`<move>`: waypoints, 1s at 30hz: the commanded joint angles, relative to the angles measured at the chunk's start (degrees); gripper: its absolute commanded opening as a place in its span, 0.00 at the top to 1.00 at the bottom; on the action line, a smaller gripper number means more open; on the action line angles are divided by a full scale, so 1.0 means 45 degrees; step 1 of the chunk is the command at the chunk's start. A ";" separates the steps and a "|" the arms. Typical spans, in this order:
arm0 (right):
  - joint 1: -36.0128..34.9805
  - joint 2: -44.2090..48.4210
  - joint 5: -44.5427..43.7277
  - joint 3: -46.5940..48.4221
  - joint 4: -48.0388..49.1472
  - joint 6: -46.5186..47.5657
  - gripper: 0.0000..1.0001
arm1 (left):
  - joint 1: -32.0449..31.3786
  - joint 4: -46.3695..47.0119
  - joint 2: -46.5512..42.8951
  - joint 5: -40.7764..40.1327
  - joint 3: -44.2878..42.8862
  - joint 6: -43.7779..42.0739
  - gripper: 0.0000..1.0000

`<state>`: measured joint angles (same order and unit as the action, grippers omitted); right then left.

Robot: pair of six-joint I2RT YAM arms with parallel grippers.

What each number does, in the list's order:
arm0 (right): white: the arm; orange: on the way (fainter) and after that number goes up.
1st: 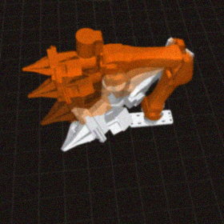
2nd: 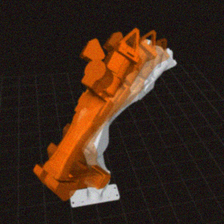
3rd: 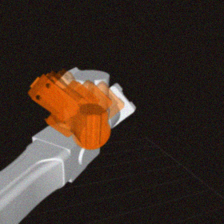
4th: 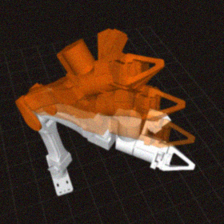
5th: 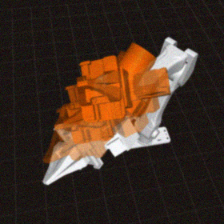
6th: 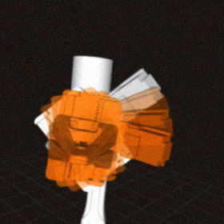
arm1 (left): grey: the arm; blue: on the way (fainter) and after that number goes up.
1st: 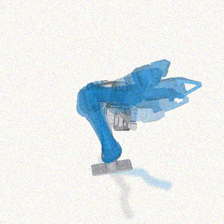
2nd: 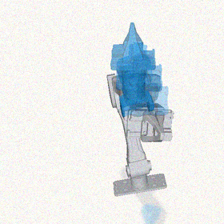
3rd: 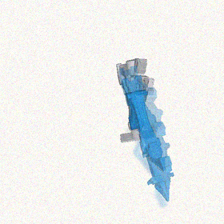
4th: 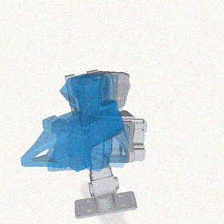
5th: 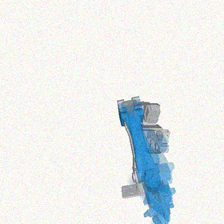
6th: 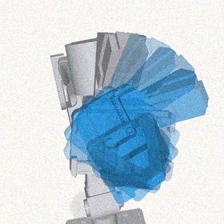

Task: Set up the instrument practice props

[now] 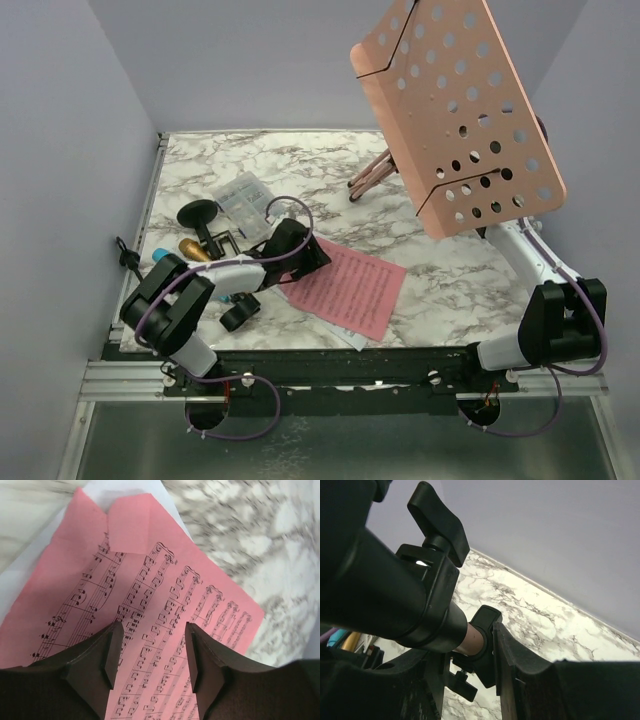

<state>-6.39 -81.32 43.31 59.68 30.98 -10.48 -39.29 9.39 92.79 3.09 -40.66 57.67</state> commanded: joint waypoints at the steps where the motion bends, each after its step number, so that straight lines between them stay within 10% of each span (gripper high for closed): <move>1: -0.0054 0.0323 0.0707 0.1568 0.0206 -0.0425 1.00 | 0.0513 -0.3043 -0.1407 -0.2151 0.1088 -0.0906 0.38; 11: -0.0068 -0.0629 0.0815 0.3983 -0.3371 -0.0108 1.00 | 0.0421 -0.2311 -0.3828 0.1988 -0.1411 -0.2471 0.09; 20: -0.0078 -0.1279 0.0242 0.5081 -0.4404 -0.1060 1.00 | -0.0441 0.6926 -0.2735 -0.0577 -0.1917 -0.6389 0.19; 30: -0.0132 -0.1548 0.0239 0.5636 -0.5320 -0.0896 1.00 | -0.0375 0.7089 0.1309 -0.0990 -0.6007 -0.8506 0.31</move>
<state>-6.44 -89.38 43.42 80.58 4.58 -11.88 -41.08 37.41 95.37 0.25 -63.13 25.45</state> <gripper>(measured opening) 0.394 0.761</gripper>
